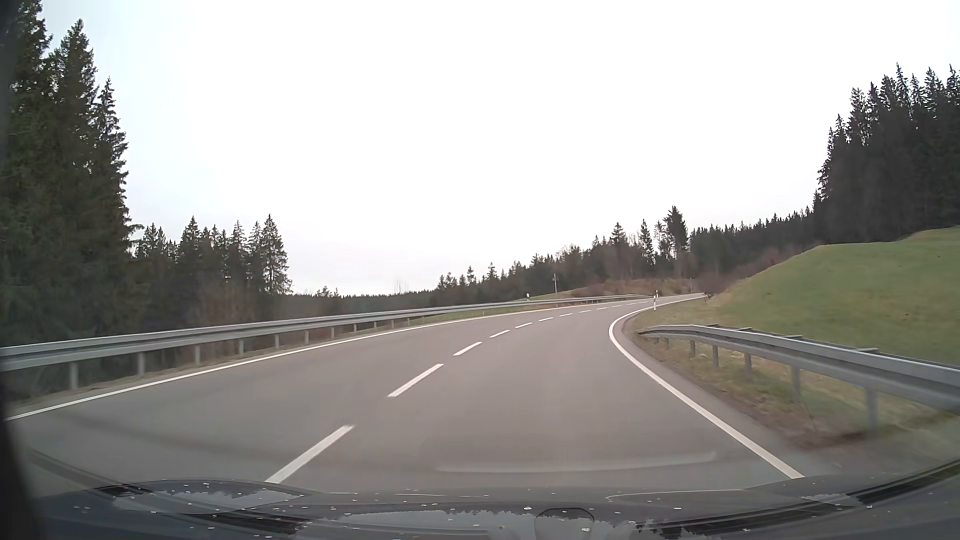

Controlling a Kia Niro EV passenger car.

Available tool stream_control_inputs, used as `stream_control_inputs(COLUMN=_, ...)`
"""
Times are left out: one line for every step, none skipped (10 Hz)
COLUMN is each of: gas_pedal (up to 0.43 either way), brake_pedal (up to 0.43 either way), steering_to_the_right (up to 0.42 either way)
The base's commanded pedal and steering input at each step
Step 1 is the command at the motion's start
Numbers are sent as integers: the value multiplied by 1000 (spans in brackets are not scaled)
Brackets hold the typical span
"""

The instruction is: Follow the waypoints while adhering to traffic rules and regulations

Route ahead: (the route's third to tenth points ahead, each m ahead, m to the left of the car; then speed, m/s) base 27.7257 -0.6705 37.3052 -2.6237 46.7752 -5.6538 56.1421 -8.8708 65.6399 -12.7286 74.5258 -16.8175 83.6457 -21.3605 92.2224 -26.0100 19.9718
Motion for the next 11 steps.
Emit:
stream_control_inputs(gas_pedal=280, brake_pedal=0, steering_to_the_right=31)
stream_control_inputs(gas_pedal=280, brake_pedal=0, steering_to_the_right=31)
stream_control_inputs(gas_pedal=280, brake_pedal=0, steering_to_the_right=33)
stream_control_inputs(gas_pedal=280, brake_pedal=0, steering_to_the_right=33)
stream_control_inputs(gas_pedal=280, brake_pedal=0, steering_to_the_right=34)
stream_control_inputs(gas_pedal=280, brake_pedal=0, steering_to_the_right=34)
stream_control_inputs(gas_pedal=280, brake_pedal=0, steering_to_the_right=36)
stream_control_inputs(gas_pedal=280, brake_pedal=0, steering_to_the_right=38)
stream_control_inputs(gas_pedal=280, brake_pedal=0, steering_to_the_right=40)
stream_control_inputs(gas_pedal=280, brake_pedal=0, steering_to_the_right=40)
stream_control_inputs(gas_pedal=280, brake_pedal=0, steering_to_the_right=40)
